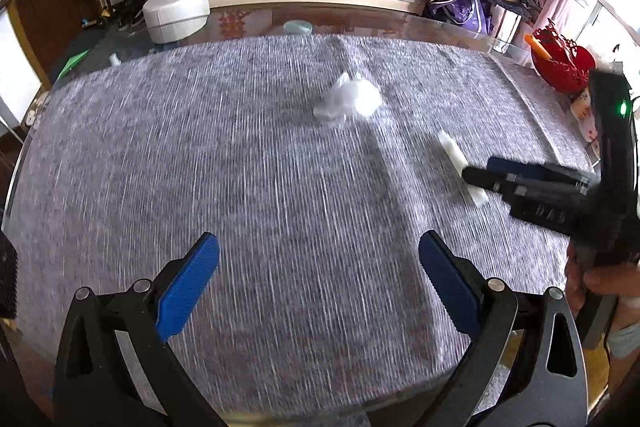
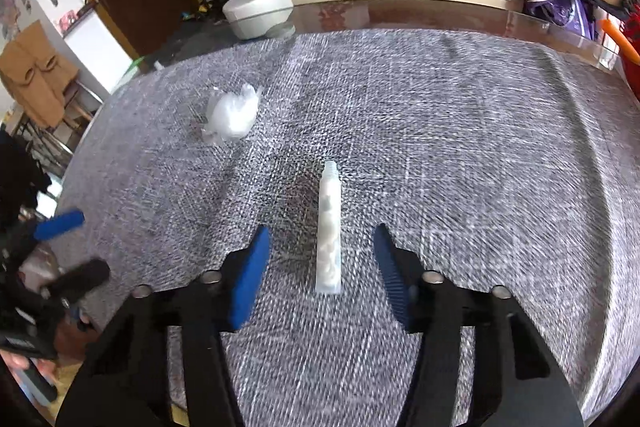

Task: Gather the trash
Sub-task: 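Grasp the white tissue with the left tool while the right tool grasps the white stick, then carry the white tissue and white stick down to the black bin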

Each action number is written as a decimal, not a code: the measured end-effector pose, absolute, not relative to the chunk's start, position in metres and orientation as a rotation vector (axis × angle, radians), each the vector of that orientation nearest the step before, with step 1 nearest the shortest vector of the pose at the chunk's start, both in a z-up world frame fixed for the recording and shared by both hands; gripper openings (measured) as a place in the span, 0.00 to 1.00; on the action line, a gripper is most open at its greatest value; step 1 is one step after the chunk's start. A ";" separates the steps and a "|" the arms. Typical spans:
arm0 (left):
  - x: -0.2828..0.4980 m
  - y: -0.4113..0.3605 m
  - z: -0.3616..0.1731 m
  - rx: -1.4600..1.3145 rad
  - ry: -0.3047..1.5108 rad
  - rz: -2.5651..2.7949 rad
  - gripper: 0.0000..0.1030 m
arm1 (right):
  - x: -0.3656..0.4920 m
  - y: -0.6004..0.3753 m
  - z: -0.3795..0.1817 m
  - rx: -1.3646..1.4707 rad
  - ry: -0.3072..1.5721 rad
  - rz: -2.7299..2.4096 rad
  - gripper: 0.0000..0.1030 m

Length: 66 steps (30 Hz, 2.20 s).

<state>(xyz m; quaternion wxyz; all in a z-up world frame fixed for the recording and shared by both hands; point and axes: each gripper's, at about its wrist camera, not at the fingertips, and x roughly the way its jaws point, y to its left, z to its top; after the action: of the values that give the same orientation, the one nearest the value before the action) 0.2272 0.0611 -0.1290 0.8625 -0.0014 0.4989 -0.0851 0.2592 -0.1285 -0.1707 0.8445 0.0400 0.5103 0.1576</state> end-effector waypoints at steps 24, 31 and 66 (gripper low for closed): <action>0.357 0.012 -0.170 0.082 1.037 -0.263 0.58 | 0.267 -0.131 -0.183 0.052 1.055 0.393 0.15; 0.360 0.007 -0.179 0.081 1.049 -0.286 0.30 | 0.267 -0.131 -0.183 0.042 1.038 0.381 0.14; 0.070 -0.021 -0.087 0.000 0.897 -0.350 0.25 | 0.074 -0.198 -0.091 0.069 0.891 0.307 0.14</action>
<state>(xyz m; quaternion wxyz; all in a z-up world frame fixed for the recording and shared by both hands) 0.0697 -0.0214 -0.0870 0.8864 0.0000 0.4314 -0.1681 0.0737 -0.1979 -0.0913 0.8904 0.0332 0.4293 0.1479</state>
